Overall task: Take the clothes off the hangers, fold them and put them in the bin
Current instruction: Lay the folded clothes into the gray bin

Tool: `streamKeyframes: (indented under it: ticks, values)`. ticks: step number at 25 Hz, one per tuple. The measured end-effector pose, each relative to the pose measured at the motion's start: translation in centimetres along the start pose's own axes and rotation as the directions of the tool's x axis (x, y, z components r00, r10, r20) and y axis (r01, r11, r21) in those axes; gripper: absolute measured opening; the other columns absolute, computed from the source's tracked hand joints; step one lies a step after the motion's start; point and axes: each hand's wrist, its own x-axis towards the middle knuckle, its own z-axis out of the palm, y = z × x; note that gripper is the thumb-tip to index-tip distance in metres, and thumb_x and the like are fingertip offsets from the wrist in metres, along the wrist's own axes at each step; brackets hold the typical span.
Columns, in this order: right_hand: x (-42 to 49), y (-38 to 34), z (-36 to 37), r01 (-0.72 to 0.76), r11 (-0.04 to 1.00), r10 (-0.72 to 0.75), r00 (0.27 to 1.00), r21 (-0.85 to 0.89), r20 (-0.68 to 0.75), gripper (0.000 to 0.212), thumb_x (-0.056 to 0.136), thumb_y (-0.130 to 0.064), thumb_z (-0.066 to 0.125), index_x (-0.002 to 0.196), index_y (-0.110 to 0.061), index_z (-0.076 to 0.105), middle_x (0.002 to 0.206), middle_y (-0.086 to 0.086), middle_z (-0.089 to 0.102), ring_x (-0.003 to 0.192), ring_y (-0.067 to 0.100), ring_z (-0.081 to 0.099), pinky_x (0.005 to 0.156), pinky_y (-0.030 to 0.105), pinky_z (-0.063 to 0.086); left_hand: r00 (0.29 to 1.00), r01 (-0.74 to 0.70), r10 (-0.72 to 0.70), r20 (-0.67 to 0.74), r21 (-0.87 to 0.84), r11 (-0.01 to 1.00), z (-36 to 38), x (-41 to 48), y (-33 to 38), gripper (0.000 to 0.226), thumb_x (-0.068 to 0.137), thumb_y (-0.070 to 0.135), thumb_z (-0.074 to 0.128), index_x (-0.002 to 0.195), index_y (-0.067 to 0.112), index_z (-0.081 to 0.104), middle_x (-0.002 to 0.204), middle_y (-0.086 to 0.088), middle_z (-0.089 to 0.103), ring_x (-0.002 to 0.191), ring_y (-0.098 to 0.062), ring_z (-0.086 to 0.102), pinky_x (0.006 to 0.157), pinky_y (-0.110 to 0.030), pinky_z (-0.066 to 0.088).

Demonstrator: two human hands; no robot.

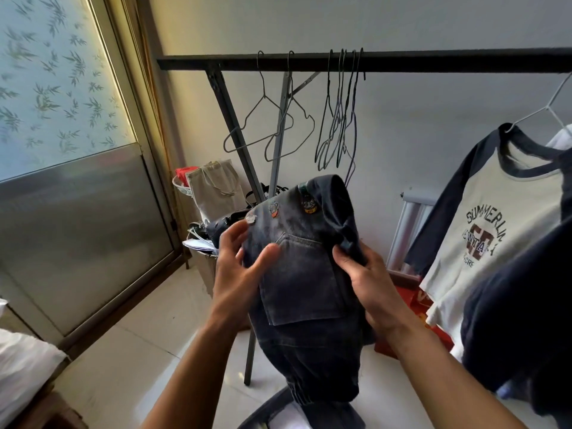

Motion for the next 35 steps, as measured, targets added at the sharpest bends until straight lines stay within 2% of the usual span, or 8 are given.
streamKeyframes:
  ticks: [3, 7, 10, 15, 24, 28, 32, 35]
  values:
    - [0.3, -0.7, -0.1, -0.025, 0.993, 0.023, 0.999, 0.118, 0.024, 0.016, 0.095, -0.012, 0.054, 0.1, -0.015, 0.069, 0.094, 0.002, 0.076, 0.089, 0.018, 0.072, 0.074, 0.028, 0.058, 0.967, 0.253, -0.248, 0.057, -0.125, 0.959, -1.5, -1.0, -3.4, 0.107, 0.062, 0.055, 0.081, 0.148, 0.02, 0.029, 0.147, -0.003, 0.046, 0.129, -0.018, 0.051, 0.096, -0.026, 0.049]
    - [0.7, -1.4, -0.2, -0.119, 0.96, 0.114, 0.993, 0.255, 0.035, 0.017, 0.095, -0.016, 0.053, 0.103, -0.011, 0.067, 0.09, 0.006, 0.076, 0.08, 0.019, 0.073, 0.065, 0.029, 0.059, 0.84, 0.53, -0.426, 0.337, -0.338, 0.777, -2.1, -3.3, -4.6, 0.063, 0.069, 0.055, 0.071, 0.109, 0.007, 0.07, 0.106, -0.013, 0.074, 0.095, -0.023, 0.072, 0.074, -0.031, 0.06]
    - [1.1, -1.4, -0.6, -0.191, 0.928, 0.182, 0.982, 0.319, 0.058, 0.022, 0.095, -0.021, 0.054, 0.109, -0.011, 0.067, 0.093, 0.009, 0.076, 0.08, 0.022, 0.073, 0.063, 0.032, 0.059, 0.839, 0.48, -0.321, 0.44, -0.318, 0.817, -2.9, -3.6, -5.0, 0.066, 0.04, 0.049, 0.095, 0.094, 0.014, 0.079, 0.103, -0.014, 0.074, 0.092, -0.025, 0.072, 0.074, -0.033, 0.059]
    - [1.3, -0.4, 0.2, -0.299, 0.885, 0.274, 0.954, 0.356, 0.119, 0.034, 0.095, -0.026, 0.053, 0.122, -0.008, 0.062, 0.104, 0.014, 0.073, 0.088, 0.026, 0.072, 0.073, 0.04, 0.061, 0.86, 0.466, -0.33, 0.389, -0.335, 0.819, -3.9, -3.8, -4.1, 0.066, 0.037, 0.028, 0.098, 0.097, 0.012, 0.076, 0.103, -0.02, 0.072, 0.087, -0.03, 0.072, 0.068, -0.035, 0.059]
    - [0.2, 1.9, -0.1, -0.323, 0.944, 0.265, 0.867, 0.07, 0.423, 0.045, 0.073, -0.01, 0.07, 0.117, -0.01, 0.061, 0.112, 0.012, 0.071, 0.105, 0.027, 0.068, 0.086, 0.036, 0.056, 0.969, 0.244, -0.241, 0.06, -0.41, 0.879, -4.2, -3.5, -1.9, 0.021, 0.076, 0.006, 0.073, 0.097, 0.008, 0.07, 0.093, -0.017, 0.073, 0.079, -0.026, 0.072, 0.063, -0.032, 0.06]
    - [0.4, 2.8, 0.7, -0.184, 0.98, 0.199, 0.946, -0.081, 0.257, 0.045, 0.067, -0.002, 0.08, 0.106, -0.017, 0.066, 0.106, 0.005, 0.074, 0.104, 0.025, 0.068, 0.093, 0.044, 0.053, 0.978, 0.207, -0.195, 0.07, -0.33, 0.921, -4.3, -2.7, -1.3, 0.027, 0.078, 0.009, 0.068, 0.105, 0.008, 0.065, 0.093, -0.012, 0.073, 0.08, -0.021, 0.072, 0.064, -0.027, 0.058]
    - [0.3, 1.8, 1.3, -0.129, 0.989, 0.134, 0.988, -0.07, 0.077, 0.038, 0.072, 0.005, 0.075, 0.103, -0.014, 0.064, 0.095, 0.001, 0.075, 0.09, 0.009, 0.071, 0.07, 0.016, 0.054, 0.951, 0.199, -0.169, 0.259, -0.095, 0.975, -6.3, -1.7, -0.7, 0.065, 0.072, 0.007, 0.078, 0.13, 0.01, 0.049, 0.117, -0.014, 0.068, 0.105, -0.027, 0.068, 0.082, -0.032, 0.056]
    - [0.2, 1.0, 1.7, -0.105, 0.99, 0.104, 0.995, -0.093, -0.011, 0.07, 0.074, -0.003, 0.078, 0.135, -0.018, 0.048, 0.111, -0.008, 0.065, 0.09, -0.001, 0.066, 0.069, 0.009, 0.048, 0.975, 0.172, -0.161, 0.154, -0.057, 0.983, -6.4, -1.3, -0.3, 0.089, 0.062, -0.005, 0.084, 0.136, 0.01, 0.038, 0.112, -0.015, 0.069, 0.101, -0.028, 0.069, 0.077, -0.031, 0.058]
